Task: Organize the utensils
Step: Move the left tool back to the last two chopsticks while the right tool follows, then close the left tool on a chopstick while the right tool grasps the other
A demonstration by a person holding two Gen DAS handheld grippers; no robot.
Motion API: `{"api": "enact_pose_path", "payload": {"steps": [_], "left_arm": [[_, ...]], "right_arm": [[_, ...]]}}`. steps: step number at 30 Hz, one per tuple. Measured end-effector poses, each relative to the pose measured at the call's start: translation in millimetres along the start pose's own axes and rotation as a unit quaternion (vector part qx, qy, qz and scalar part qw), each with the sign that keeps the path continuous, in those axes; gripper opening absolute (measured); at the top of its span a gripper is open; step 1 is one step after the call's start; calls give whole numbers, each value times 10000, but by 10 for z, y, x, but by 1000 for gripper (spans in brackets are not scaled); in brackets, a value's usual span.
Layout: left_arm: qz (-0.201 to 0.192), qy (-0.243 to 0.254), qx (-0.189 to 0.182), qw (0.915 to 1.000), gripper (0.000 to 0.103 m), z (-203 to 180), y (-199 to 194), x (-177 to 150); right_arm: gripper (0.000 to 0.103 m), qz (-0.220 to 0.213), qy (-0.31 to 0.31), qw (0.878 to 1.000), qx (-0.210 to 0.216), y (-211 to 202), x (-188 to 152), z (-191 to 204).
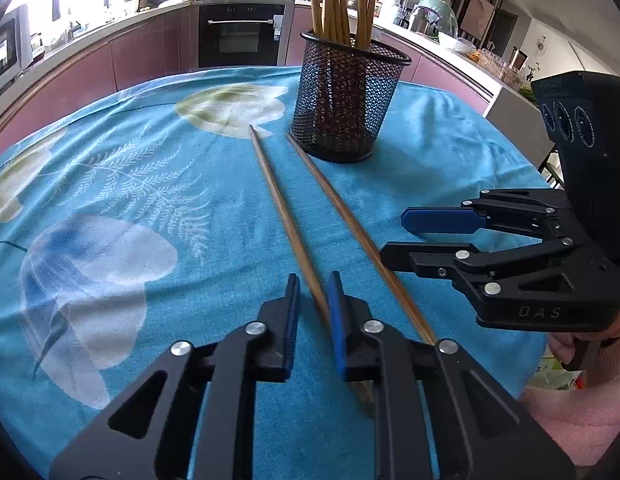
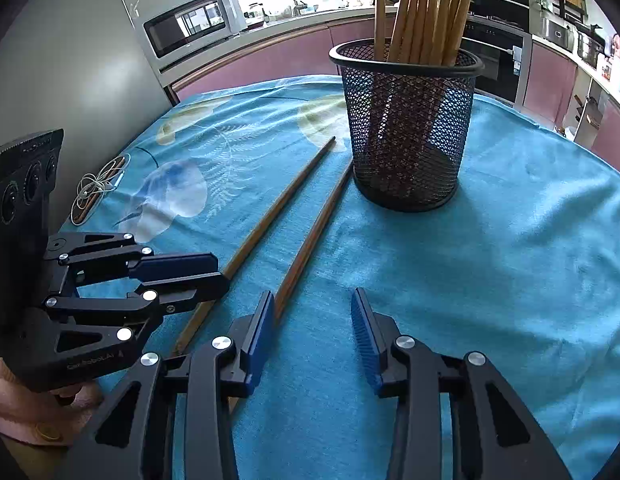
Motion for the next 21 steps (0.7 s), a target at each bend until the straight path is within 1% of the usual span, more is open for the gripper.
{"api": "enact_pose_path", "payload": {"steps": [4, 9, 10, 12, 13, 15, 19, 20, 21], "left_arm": [[-14, -119, 52, 9999, 10, -39, -25, -51], [47, -168, 38, 9998, 10, -39, -74, -86], [29, -180, 68, 9998, 20, -17, -87, -69], [-36, -145, 139, 9998, 35, 28, -112, -18], [-73, -101, 203, 9997, 35, 44, -122, 19], [-124, -32, 215, 9997, 35, 67, -114, 97], [-58, 60, 290, 9995, 33, 129, 3, 214], [-27, 83, 303, 9995, 33, 143, 37, 236], [-5, 113, 324, 9994, 33, 153, 64, 251]], "right_arm": [[34, 10, 8, 10000, -24, 12, 9, -22], [34, 2, 50, 10000, 41, 49, 57, -21], [34, 6, 72, 9999, 75, 64, 73, -17], [34, -4, 133, 9998, 146, 88, 115, -8], [34, 1, 185, 9996, 207, 105, 139, -8], [34, -6, 238, 9994, 269, 130, 188, 5], [33, -68, 242, 9994, 241, 198, 315, 43], [32, -71, 256, 9994, 227, 219, 347, 42], [29, -73, 266, 9994, 205, 241, 374, 42]]}}
Point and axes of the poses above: each gripper's, at about its wrist camera, not at the fingertips, and y roughly the way its jaws point, z to its left, x to its top, the point moved 4 cm from there along y, roughly the way its jaws point, and after that the axes turned 11 degrees about y, right-handed, at the moved point
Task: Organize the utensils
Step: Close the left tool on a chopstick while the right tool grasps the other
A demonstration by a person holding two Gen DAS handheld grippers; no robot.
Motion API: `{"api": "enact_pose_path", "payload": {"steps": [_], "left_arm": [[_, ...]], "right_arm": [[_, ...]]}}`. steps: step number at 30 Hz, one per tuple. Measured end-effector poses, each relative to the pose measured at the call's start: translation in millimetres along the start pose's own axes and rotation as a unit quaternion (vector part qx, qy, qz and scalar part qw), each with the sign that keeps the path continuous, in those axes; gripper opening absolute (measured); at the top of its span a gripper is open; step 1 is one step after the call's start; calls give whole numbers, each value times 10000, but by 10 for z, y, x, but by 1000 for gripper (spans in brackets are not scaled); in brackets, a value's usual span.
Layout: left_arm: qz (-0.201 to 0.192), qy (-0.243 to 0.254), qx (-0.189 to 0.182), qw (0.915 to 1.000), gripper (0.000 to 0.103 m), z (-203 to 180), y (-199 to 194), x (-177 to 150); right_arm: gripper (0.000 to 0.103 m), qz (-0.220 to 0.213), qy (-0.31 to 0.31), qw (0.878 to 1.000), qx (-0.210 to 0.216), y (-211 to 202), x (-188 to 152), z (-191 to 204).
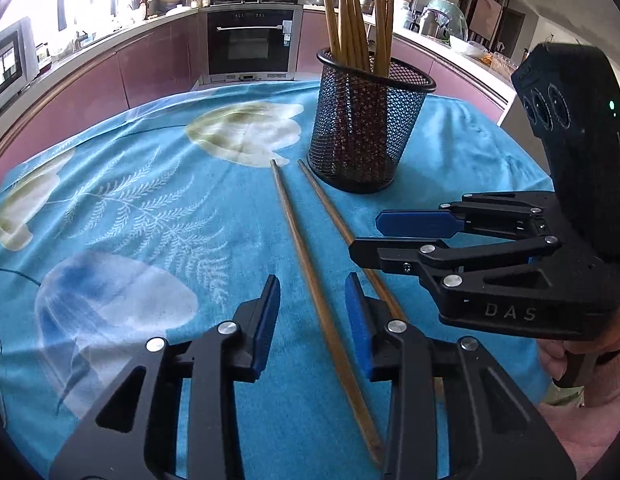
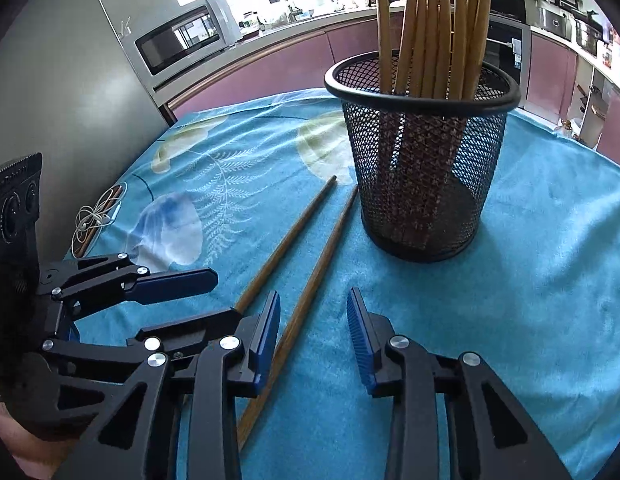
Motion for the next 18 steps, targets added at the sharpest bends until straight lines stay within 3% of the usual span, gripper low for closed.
{"api": "enact_pose_path", "payload": {"steps": [3, 9, 16, 18], "left_arm": [[68, 21, -3, 10000, 31, 40, 78, 34], [116, 18, -2, 9999, 27, 97, 197, 98], [122, -115, -1, 9999, 11, 108, 265, 154], [108, -138, 29, 9998, 11, 103, 273, 154]], "right_arm": [[23, 56, 44, 10000, -30, 70, 65, -8], [20, 52, -36, 9998, -164, 133, 109, 17], [8, 88, -32, 9999, -98, 113, 106, 8], [7, 80, -28, 9999, -94, 95, 102, 1]]}}
Point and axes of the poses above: each gripper's, at about its wrist camera, not at the fingertips, and y roughly the way its jaws point, z to its left, x to its top, the point moved 4 cm from there along y, roughly the way its jaws point, and after that the axes turned 11 degrees about y, right-handed, at the moved point
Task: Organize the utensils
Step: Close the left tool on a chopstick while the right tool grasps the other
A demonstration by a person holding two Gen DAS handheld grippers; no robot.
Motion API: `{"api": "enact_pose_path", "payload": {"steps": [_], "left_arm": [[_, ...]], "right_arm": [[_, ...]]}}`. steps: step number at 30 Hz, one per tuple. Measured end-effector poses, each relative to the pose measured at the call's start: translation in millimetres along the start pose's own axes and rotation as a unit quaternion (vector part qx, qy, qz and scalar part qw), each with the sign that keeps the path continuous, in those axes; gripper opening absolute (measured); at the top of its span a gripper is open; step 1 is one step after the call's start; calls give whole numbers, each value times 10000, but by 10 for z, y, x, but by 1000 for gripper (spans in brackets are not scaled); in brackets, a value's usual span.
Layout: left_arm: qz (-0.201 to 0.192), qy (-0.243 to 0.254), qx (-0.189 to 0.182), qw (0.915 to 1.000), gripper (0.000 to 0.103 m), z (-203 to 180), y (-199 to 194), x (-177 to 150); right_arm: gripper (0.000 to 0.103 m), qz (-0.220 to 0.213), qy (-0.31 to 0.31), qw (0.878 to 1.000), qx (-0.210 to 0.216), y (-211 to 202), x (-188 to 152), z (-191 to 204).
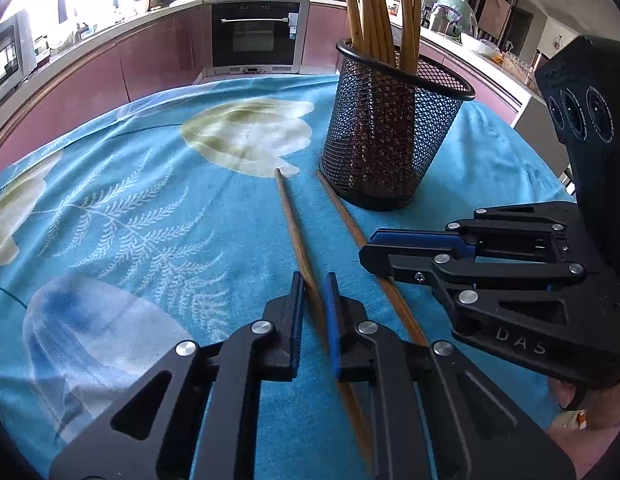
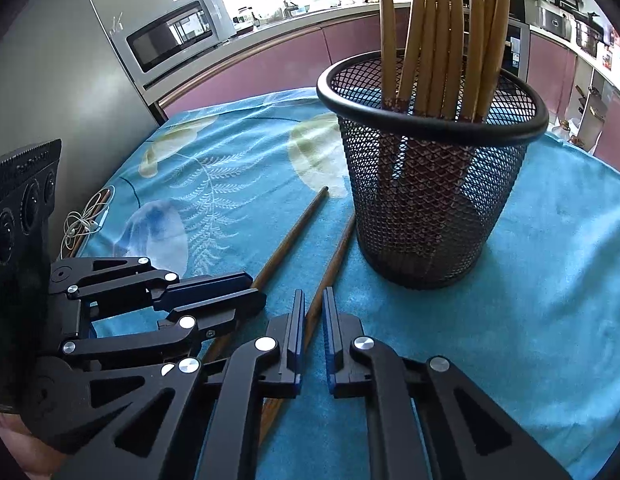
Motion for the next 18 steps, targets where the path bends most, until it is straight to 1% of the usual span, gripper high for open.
{"api": "enact_pose_path", "payload": {"steps": [2, 4, 11, 15, 17, 18], "left_arm": [[-13, -32, 6, 10000, 11, -3, 0, -10], [-22, -69, -33, 10000, 11, -1, -6, -20], [-24, -91, -75, 9999, 10, -7, -31, -59], [-7, -35, -58, 10000, 10, -27, -32, -61], [1, -30, -59, 10000, 10, -32, -33, -62], [5, -21, -59, 10000, 11, -36, -34, -62]], "right_arm": [[6, -10, 14, 10000, 12, -18, -5, -11], [2, -23, 37, 10000, 49, -46, -7, -22], [2, -31, -9, 10000, 66, -88, -33, -6], [12, 21, -1, 10000, -19, -31, -26, 0], [13, 10, -75, 9999, -118, 12, -15, 24], [13, 41, -72, 9999, -100, 42, -13, 31]]}}
Point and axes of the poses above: each gripper's, at about its wrist camera, not at the fingertips, and y roughly the way its jaws point, z to its left, x to its top, the point moved 4 cm from there along y, roughly the way its jaws point, and after that the axes turned 11 degrees about y, right-handed, at the moved point
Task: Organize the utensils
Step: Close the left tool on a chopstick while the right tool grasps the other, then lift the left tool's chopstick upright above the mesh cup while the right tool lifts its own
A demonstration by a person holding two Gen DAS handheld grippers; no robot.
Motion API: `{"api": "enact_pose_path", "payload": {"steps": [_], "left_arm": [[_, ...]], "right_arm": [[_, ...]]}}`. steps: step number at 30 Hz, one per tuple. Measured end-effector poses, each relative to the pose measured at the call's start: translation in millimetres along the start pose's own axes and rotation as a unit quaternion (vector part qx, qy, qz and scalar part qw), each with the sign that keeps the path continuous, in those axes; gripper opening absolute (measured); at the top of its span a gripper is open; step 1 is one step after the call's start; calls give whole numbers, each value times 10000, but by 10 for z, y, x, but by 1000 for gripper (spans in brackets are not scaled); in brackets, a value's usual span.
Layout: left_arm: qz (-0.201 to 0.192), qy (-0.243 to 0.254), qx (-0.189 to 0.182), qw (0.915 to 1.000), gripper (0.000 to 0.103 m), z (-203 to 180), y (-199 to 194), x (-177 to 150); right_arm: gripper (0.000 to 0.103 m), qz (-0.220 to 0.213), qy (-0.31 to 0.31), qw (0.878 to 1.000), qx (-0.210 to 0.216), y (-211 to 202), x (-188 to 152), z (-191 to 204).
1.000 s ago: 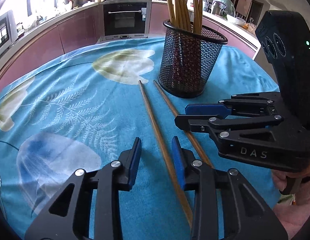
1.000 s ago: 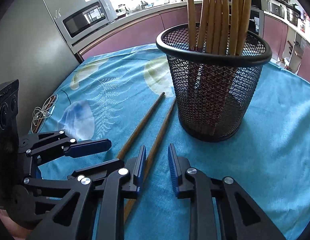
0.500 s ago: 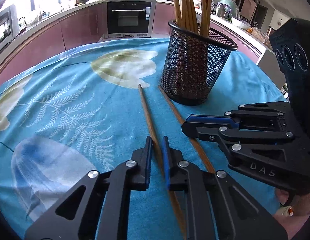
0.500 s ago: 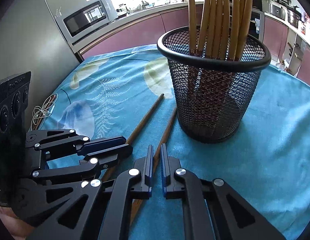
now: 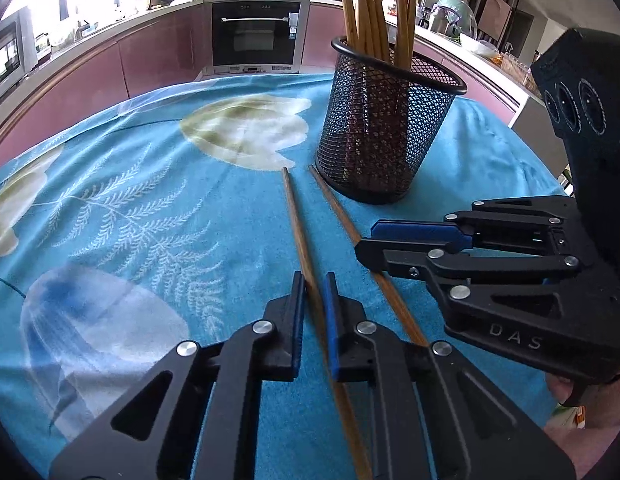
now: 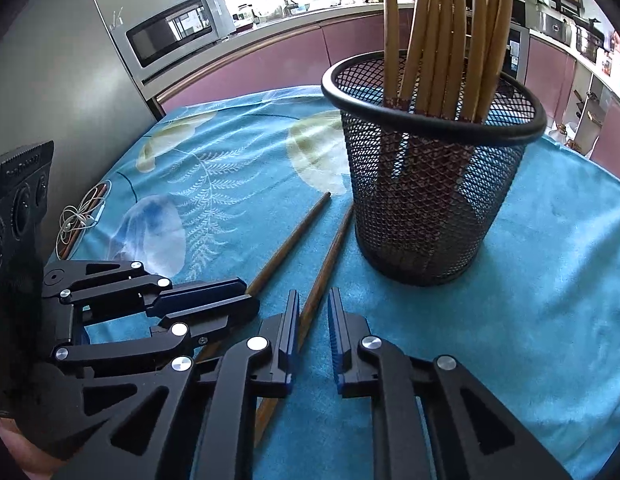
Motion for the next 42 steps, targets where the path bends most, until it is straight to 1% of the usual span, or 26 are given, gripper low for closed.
{"api": "enact_pose_path", "payload": {"steps": [3, 7, 10, 14, 16, 20, 21, 26, 28, 34, 42], "left_arm": [[-2, 7, -11, 10000, 11, -1, -1, -3], [-4, -13, -14, 10000, 10, 4, -2, -5], [-10, -46, -35, 10000, 10, 7, -16, -15], [-12, -26, -94, 10000, 9, -16, -34, -24], [-9, -9, -114, 9999, 9, -33, -36, -29], [15, 34, -105, 9999, 9, -44, -30, -25], [30, 66, -79, 9999, 12, -48, -26, -22], [57, 241, 9, 9997, 12, -71, 8, 11], [69, 225, 12, 9997, 10, -69, 15, 31], [17, 106, 20, 9999, 8, -47, -26, 30], [-325, 41, -97, 9994, 8, -43, -328, 101]], "right_arm": [[12, -35, -97, 9999, -69, 30, 2, 26], [8, -62, -9, 10000, 1, 3, -5, -14], [6, -132, 95, 9998, 109, -63, -15, -56], [6, -184, 29, 9994, 306, -145, -23, -22], [6, -152, -70, 9995, 284, -133, -24, 16], [7, 37, -14, 9998, 220, -24, -30, 4], [8, 65, -30, 9998, 187, -7, -28, -1], [8, 69, -164, 9998, 93, 11, -28, 26], [7, 65, -141, 9998, 110, 4, -30, 21], [6, -135, -120, 9996, 225, -150, -60, 9], [6, -535, -130, 9974, 462, -550, -55, 2]]}}
Point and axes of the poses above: each gripper's, at about its wrist camera, not at the fingertips, and y roughly the way its jaws point, z to its left, x to its top, the point moved 4 cm from there along y, roughly the way its jaws point, and after that the axes turned 11 degrees about y, right-handed, at the moved point
